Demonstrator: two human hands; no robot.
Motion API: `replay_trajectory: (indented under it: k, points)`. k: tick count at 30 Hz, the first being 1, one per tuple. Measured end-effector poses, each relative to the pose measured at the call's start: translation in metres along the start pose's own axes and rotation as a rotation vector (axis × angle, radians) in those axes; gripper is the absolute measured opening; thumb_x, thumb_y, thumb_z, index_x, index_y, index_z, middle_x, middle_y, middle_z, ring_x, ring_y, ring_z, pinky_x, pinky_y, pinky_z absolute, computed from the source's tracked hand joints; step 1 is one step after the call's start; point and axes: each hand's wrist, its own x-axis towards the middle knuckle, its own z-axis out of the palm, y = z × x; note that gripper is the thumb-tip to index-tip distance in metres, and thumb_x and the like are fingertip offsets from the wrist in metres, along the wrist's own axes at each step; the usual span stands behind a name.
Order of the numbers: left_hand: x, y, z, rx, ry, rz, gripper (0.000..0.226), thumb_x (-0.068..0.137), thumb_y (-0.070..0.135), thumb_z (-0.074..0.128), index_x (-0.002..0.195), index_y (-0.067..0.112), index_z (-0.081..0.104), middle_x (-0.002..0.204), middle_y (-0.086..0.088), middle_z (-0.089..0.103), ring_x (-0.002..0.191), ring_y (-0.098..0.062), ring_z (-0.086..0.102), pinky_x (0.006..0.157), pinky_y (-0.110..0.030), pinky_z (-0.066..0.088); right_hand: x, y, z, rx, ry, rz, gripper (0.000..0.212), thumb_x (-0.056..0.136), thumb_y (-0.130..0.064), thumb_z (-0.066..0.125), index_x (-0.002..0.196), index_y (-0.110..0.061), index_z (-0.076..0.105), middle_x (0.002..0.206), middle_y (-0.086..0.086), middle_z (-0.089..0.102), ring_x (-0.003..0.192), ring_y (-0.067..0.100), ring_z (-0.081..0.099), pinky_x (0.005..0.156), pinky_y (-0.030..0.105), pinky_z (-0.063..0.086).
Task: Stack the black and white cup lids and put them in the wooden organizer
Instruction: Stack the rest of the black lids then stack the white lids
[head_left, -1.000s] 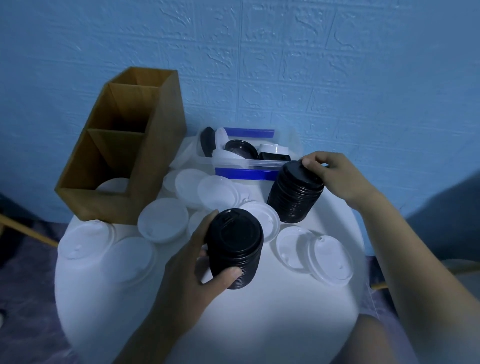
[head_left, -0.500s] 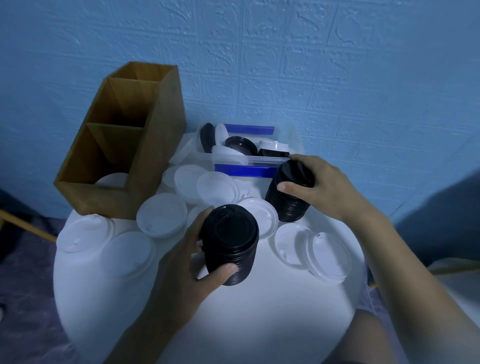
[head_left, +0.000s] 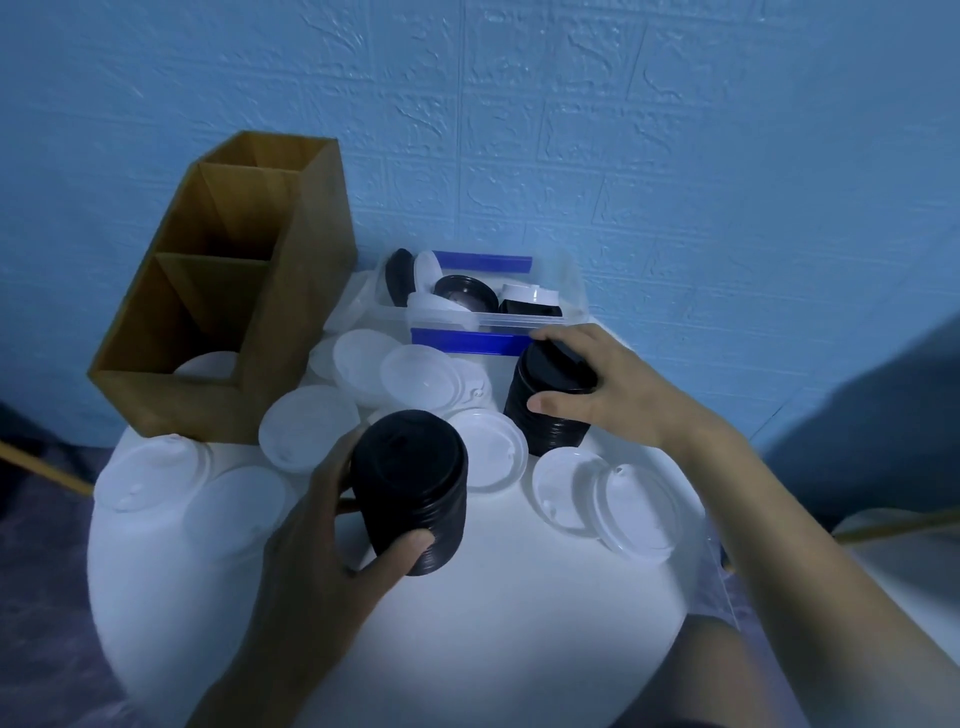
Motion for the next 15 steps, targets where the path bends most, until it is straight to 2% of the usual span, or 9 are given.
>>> replay_trajectory:
  k: [4, 6, 10, 13, 15]
  points:
    - [-0.004, 0.005, 0.006, -0.022, -0.039, 0.028, 0.088, 0.062, 0.056, 0.070, 0.139, 0.067, 0.028, 0.128, 0.048, 0.049, 0.112, 0.023, 0.051, 0.080, 0.002, 0.041, 0.003, -0.001, 0.006, -0.077, 0.069, -0.002, 0.072, 0.078, -0.053, 0.080, 0.141, -0.045, 0.047, 0.135, -0.015, 0.045, 0.123, 0.004, 0.045, 0.102, 0.020, 0.034]
    - [-0.006, 0.006, 0.008, -0.036, -0.052, 0.014, 0.090, 0.060, 0.054, 0.071, 0.139, 0.067, 0.029, 0.128, 0.046, 0.051, 0.111, 0.021, 0.053, 0.081, 0.003, 0.040, 0.003, -0.002, 0.009, -0.107, 0.089, -0.003, 0.073, 0.078, -0.053, 0.080, 0.142, -0.043, 0.046, 0.134, -0.013, 0.045, 0.121, 0.006, 0.047, 0.099, 0.019, 0.034]
    - [-0.005, 0.004, 0.008, -0.046, -0.070, 0.047, 0.092, 0.060, 0.053, 0.073, 0.139, 0.068, 0.028, 0.132, 0.043, 0.051, 0.115, 0.019, 0.053, 0.087, -0.003, 0.045, 0.001, -0.001, 0.015, -0.077, 0.129, 0.008, 0.077, 0.076, -0.054, 0.081, 0.142, -0.039, 0.045, 0.135, -0.015, 0.048, 0.122, 0.007, 0.049, 0.102, 0.024, 0.039]
    - [-0.004, 0.008, 0.009, -0.060, -0.114, 0.062, 0.092, 0.062, 0.053, 0.073, 0.141, 0.066, 0.028, 0.132, 0.038, 0.054, 0.115, 0.014, 0.056, 0.087, -0.016, 0.049, -0.002, -0.001, 0.014, -0.006, 0.164, 0.060, 0.079, 0.072, -0.051, 0.085, 0.138, -0.036, 0.044, 0.125, -0.019, 0.056, 0.111, 0.005, 0.054, 0.090, 0.014, 0.040]
    - [-0.003, 0.009, 0.009, -0.060, -0.145, 0.061, 0.092, 0.062, 0.053, 0.074, 0.142, 0.063, 0.030, 0.131, 0.036, 0.056, 0.114, 0.013, 0.057, 0.088, -0.011, 0.046, -0.001, -0.001, 0.013, 0.013, 0.149, 0.071, 0.080, 0.068, -0.057, 0.085, 0.135, -0.038, 0.045, 0.121, -0.021, 0.057, 0.108, 0.004, 0.056, 0.086, 0.014, 0.041]
